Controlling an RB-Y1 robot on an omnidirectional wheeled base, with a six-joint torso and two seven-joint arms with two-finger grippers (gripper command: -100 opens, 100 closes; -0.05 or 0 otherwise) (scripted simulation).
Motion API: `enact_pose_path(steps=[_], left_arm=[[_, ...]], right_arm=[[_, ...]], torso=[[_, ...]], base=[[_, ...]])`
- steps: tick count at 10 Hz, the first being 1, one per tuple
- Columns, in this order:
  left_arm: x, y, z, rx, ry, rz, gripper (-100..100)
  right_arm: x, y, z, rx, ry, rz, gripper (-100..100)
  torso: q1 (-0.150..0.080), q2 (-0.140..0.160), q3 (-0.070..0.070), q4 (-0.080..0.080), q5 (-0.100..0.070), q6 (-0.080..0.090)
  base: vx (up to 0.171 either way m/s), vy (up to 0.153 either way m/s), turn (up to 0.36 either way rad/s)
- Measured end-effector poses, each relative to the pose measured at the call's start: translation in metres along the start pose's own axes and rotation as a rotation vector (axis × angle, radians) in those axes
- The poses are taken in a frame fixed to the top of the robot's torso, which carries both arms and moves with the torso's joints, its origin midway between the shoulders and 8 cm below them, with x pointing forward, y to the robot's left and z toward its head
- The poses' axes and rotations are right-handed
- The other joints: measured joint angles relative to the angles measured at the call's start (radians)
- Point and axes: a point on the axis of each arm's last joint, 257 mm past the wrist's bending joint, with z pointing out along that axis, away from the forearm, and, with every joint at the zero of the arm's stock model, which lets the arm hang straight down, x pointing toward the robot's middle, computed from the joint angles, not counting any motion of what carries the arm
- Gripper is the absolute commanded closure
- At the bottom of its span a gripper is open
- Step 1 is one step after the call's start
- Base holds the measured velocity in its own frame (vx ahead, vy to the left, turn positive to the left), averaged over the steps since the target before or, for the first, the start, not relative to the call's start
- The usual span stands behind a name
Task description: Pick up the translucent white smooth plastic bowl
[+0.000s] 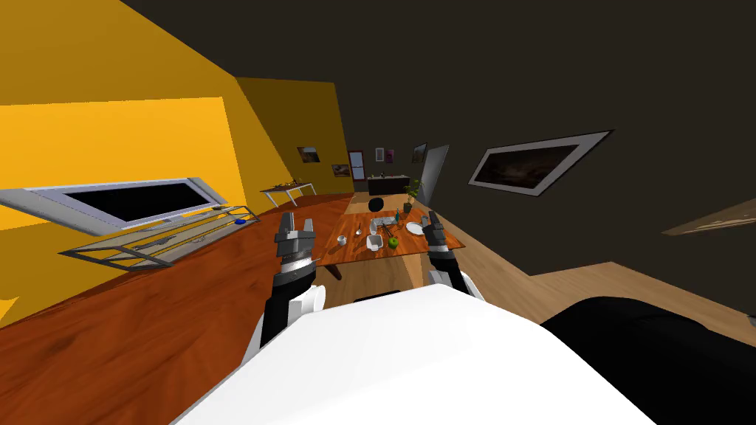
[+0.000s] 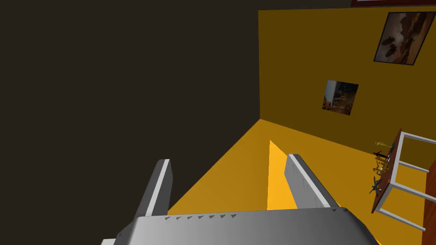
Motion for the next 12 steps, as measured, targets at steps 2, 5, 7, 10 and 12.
enact_pose_path(steps=[2, 5, 7, 10, 12], left_arm=[[0.000, 0.000, 0.000, 0.000, 0.000, 0.000, 0], [0.000, 0.000, 0.000, 0.000, 0.000, 0.000, 0], [0.000, 0.000, 0.000, 0.000, 0.000, 0.000, 0], [0.000, 0.000, 0.000, 0.000, 0.000, 0.000, 0], [0.000, 0.000, 0.000, 0.000, 0.000, 0.000, 0]], right_arm=[[0.004, -0.016, -0.007, 0.041, 0.050, -0.063, -100], [0.004, -0.052, -0.027, 0.130, 0.128, -0.187, -100], [0.001, -0.075, -0.039, 0.184, 0.174, -0.267, -100], [-0.003, -0.120, -0.071, 0.289, 0.270, -0.420, -100], [-0.010, -0.139, -0.089, 0.339, 0.318, -0.496, -100]], torso=[[0.000, 0.000, 0.000, 0.000, 0.000, 0.000], [-0.001, 0.000, 0.000, 0.000, 0.000, 0.000], [-0.001, -0.001, 0.000, 0.000, 0.000, 0.000], [-0.002, -0.001, 0.000, 0.000, 0.000, 0.000], [-0.001, 0.000, 0.000, 0.000, 0.000, 0.000]], base=[[0.008, -0.002, 0.182], [0.008, -0.011, 0.225], [0.007, -0.010, 0.116], [0.008, -0.018, 0.222], [0.005, -0.012, 0.262]])
